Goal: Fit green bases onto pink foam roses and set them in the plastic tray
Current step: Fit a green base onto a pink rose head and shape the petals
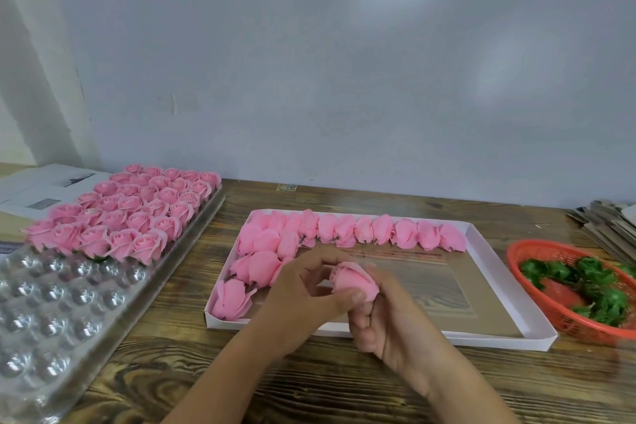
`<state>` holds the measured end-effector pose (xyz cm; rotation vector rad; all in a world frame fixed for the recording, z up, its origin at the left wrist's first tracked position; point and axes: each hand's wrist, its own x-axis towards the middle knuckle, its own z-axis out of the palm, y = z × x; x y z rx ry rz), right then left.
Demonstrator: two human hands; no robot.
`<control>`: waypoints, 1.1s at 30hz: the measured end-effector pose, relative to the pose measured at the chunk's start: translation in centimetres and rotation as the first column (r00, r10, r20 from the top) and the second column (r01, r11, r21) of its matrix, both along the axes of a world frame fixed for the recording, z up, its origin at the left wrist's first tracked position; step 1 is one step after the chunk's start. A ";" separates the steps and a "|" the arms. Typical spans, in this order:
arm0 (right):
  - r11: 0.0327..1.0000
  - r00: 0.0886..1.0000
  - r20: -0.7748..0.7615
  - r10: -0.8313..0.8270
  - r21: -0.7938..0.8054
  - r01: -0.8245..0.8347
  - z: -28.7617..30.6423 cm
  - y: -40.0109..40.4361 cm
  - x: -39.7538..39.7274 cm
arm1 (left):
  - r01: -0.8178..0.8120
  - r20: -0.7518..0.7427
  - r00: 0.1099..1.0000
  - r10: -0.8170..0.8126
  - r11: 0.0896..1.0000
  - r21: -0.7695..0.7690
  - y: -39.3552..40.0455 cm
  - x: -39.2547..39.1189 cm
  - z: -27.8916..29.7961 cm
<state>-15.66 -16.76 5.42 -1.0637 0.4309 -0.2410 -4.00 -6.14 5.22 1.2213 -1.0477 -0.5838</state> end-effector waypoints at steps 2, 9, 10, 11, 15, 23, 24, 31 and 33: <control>0.999 1.000 -0.019 -0.024 -0.026 0.023 0.1 -0.2 -0.1 | -0.009 0.033 0.999 0.009 1.000 0.015 0.0 0.2 -0.1; 0.959 0.991 -0.025 -0.130 -0.258 0.120 -0.2 -0.5 0.1 | -0.080 0.054 0.996 0.077 0.996 0.048 0.0 0.3 -0.3; 0.945 0.986 0.007 -0.166 -0.286 0.161 -0.2 -0.6 0.0 | -0.096 0.052 0.994 0.094 0.994 0.056 0.0 0.3 -0.3; 0.936 0.981 0.043 -0.190 -0.294 0.194 -0.2 -0.7 -0.1 | -0.110 0.054 0.993 0.106 0.992 0.066 0.0 0.4 -0.3; 0.938 0.976 0.116 -0.184 -0.277 0.210 0.0 -0.9 -0.6 | -0.096 0.070 0.993 0.090 0.992 0.085 0.0 0.4 -0.4; 0.956 0.982 0.130 -0.135 -0.242 0.164 -0.1 -1.4 -0.9 | -0.078 0.087 0.993 0.076 0.997 0.024 0.0 0.0 -0.5; 0.962 0.981 0.141 -0.132 -0.221 0.162 -0.1 -1.4 -0.9 | -0.080 0.073 0.994 0.078 0.997 0.018 -0.1 0.0 -0.5; 0.964 0.971 0.175 -0.161 -0.184 0.193 -0.5 -1.5 -0.6 | -0.133 0.040 0.991 0.131 0.989 0.070 -0.2 0.2 -0.3; 0.952 0.971 0.168 -0.171 -0.226 0.207 -0.5 -1.5 -0.6 | -0.100 0.027 0.995 0.098 0.993 0.065 -0.1 0.2 -0.3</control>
